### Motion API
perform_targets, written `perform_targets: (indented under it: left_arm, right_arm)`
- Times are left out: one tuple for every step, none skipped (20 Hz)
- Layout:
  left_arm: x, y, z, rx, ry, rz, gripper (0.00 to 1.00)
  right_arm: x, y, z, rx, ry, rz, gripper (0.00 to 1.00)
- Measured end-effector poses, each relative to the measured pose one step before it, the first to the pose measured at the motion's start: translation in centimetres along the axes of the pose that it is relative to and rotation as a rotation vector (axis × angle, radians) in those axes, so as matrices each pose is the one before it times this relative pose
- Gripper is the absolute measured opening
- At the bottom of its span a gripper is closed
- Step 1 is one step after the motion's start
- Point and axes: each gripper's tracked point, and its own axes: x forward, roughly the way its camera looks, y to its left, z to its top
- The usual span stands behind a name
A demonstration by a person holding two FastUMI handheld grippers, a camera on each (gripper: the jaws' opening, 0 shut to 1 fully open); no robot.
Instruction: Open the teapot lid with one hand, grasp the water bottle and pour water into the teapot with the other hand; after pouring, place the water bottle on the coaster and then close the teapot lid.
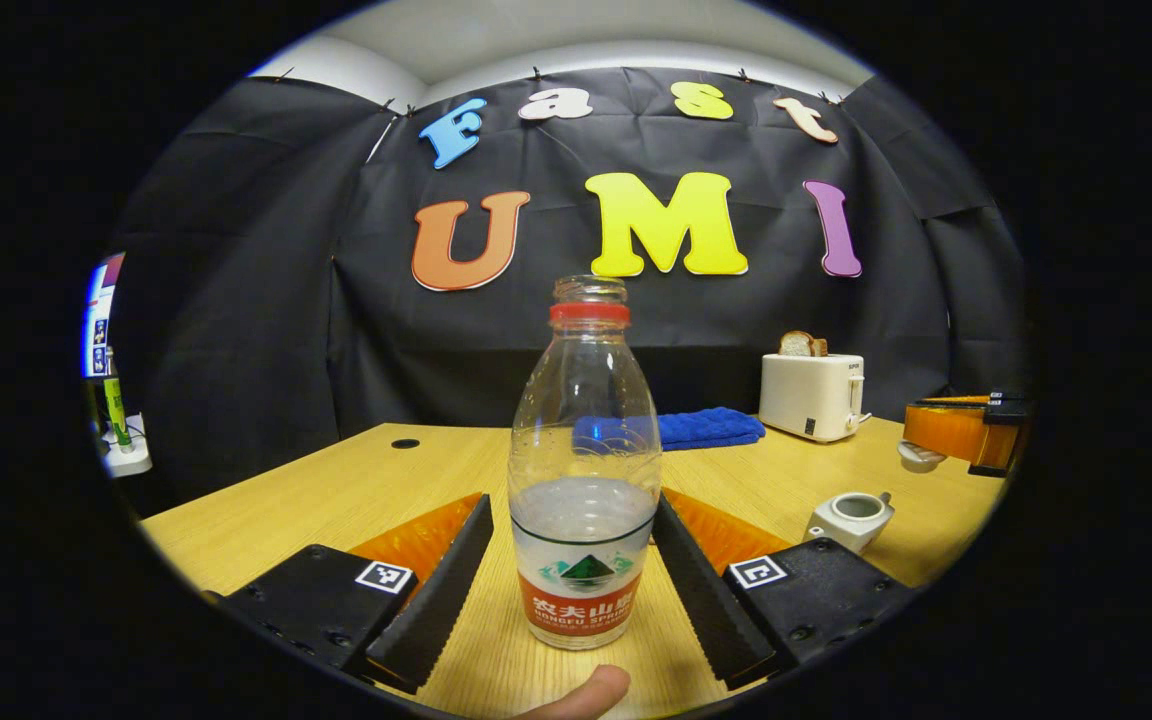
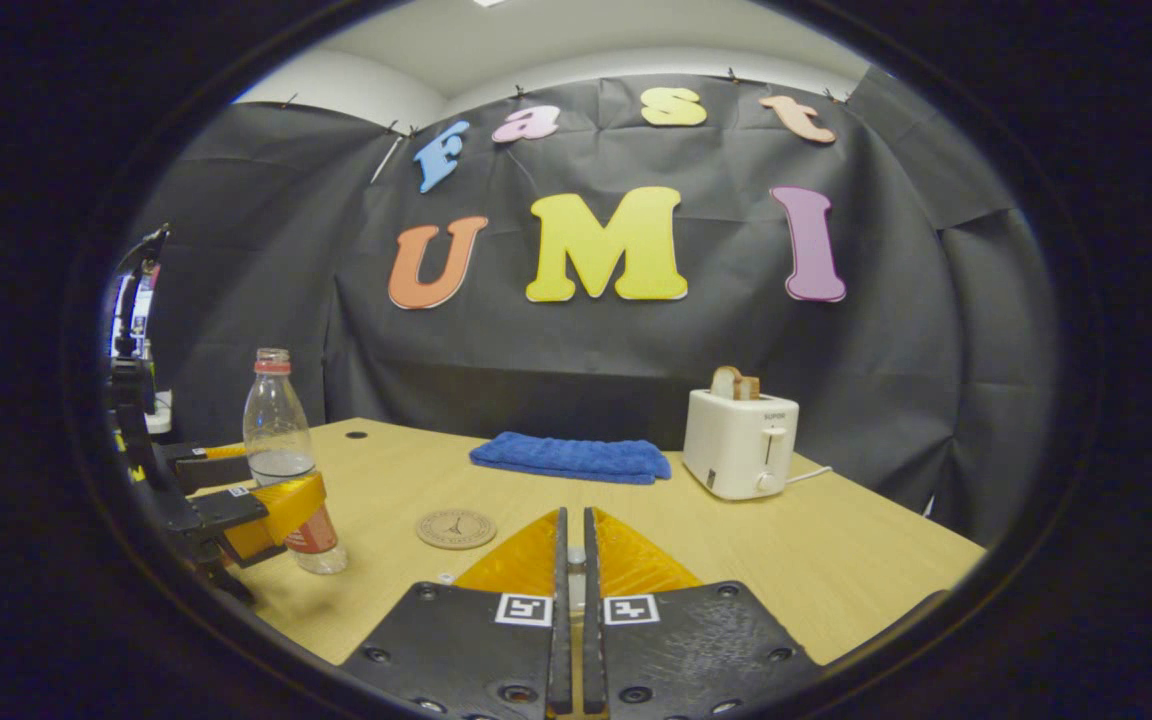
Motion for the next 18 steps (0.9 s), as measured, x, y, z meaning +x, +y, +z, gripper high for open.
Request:
perform_targets:
  left_arm:
    - [0.182, -0.220, -0.074, 0.00180, 0.00111, -0.00838, 0.98]
    - [0.163, -0.192, 0.059, -0.00001, -0.00134, -0.00648, 0.96]
    - [0.079, -0.085, 0.124, -0.00080, -0.00376, -0.01153, 0.94]
    - [0.042, 0.107, -0.022, 0.00061, 0.00035, -0.00155, 0.86]
    - [-0.191, 0.176, -0.161, 0.00267, 0.00992, 0.00551, 0.83]
    - [-0.062, 0.196, 0.062, 0.00718, 0.00773, 0.00308, 0.80]
    - [-0.249, 0.221, -0.008, 0.01706, 0.01173, 0.01499, 0.80]
    - [-0.221, 0.185, 0.234, 0.02696, 0.00677, 0.01248, 0.80]
    - [-0.209, 0.251, 0.313, 0.02105, 0.00828, 0.01259, 0.79]
    - [-0.062, 0.078, 0.084, 0.01873, 0.01643, 0.00655, 0.79]
    - [-0.318, -0.057, 0.588, 0.02649, 0.00540, 0.00371, 0.79]
    - [-0.205, 0.051, 0.575, 0.02890, -0.00145, 0.00663, 0.79]
    - [-0.153, 0.129, 0.355, 0.04304, 0.00667, 0.01007, 0.79]
    - [-0.060, 0.057, 0.407, 0.04165, 0.00226, 0.00887, 0.79]
    - [-0.082, 0.034, 0.331, 0.04753, 0.00520, 0.00790, 0.79]
    - [-0.072, -0.006, 0.262, 0.05064, 0.00490, 0.01092, 0.78]
    - [-0.146, -0.053, 0.304, 0.05770, -0.00076, 0.00787, 0.78]
    - [-0.083, -0.030, 0.286, 0.06255, -0.00026, 0.00996, 0.78]
  right_arm:
    - [0.040, -0.311, -0.393, 0.01033, 0.01211, -0.00015, 0.04]
    - [-0.007, -0.263, -0.228, 0.00574, 0.01037, 0.00035, 0.04]
    - [0.016, -0.367, -0.181, -0.00112, 0.00681, -0.00269, 0.04]
    - [-0.130, -0.338, -0.010, -0.00724, 0.00012, -0.00707, 0.04]
    - [-0.152, -0.266, 0.075, -0.00866, -0.00298, -0.00592, 0.04]
    - [-0.161, -0.192, 0.080, -0.00483, -0.00232, -0.00075, 0.04]
    - [-0.207, -0.030, -0.017, -0.00058, -0.00075, 0.00608, 0.04]
    - [-0.165, -0.052, -0.159, -0.00056, 0.00201, 0.00781, 0.04]
    - [-0.191, -0.280, -0.162, -0.00728, 0.00341, 0.00043, 0.04]
    - [-0.222, -0.406, -0.046, -0.00990, 0.00099, -0.00474, 0.04]
    - [-0.197, -0.376, -0.030, -0.00664, -0.00268, -0.00386, 0.04]
    - [-0.183, -0.314, -0.014, -0.00146, -0.00117, -0.00197, 0.04]
    - [-0.122, -0.326, -0.115, 0.00466, -0.00009, -0.00005, 0.04]
    - [-0.124, -0.277, 0.028, 0.00495, -0.00061, 0.00009, 0.04]
    - [-0.059, -0.349, 0.018, 0.00291, 0.00098, -0.00447, 0.04]
    - [-0.019, -0.478, -0.111, -0.00082, 0.00187, -0.00667, 0.04]
    - [-0.004, -0.422, -0.013, -0.00465, 0.00028, -0.00903, 0.04]
    - [0.079, -0.514, 0.120, -0.00480, -0.00210, -0.01281, 0.03]
